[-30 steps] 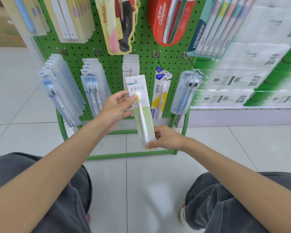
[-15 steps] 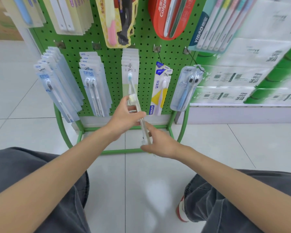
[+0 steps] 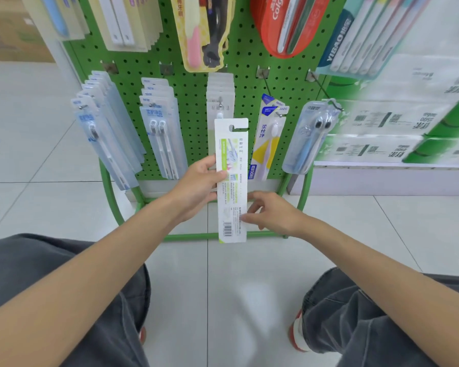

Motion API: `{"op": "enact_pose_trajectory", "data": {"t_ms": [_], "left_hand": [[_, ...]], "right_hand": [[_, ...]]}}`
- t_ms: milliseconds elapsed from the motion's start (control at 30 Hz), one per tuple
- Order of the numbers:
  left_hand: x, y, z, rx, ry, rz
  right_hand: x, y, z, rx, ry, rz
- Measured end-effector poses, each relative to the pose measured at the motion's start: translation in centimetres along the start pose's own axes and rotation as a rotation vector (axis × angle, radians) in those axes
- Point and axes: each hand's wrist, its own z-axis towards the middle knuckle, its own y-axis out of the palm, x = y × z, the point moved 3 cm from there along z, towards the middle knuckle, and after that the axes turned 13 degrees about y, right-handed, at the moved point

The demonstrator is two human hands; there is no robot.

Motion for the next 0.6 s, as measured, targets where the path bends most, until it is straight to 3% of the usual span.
{"op": "enact_pose_trajectory", "data": {"t_ms": [600], "left_hand": [[-0.3, 0.9, -0.2, -0.119, -0.056, 0.020]], "right_hand": [[-2.9, -5.4, -1.8, 0.278, -0.153, 0.283]]}}
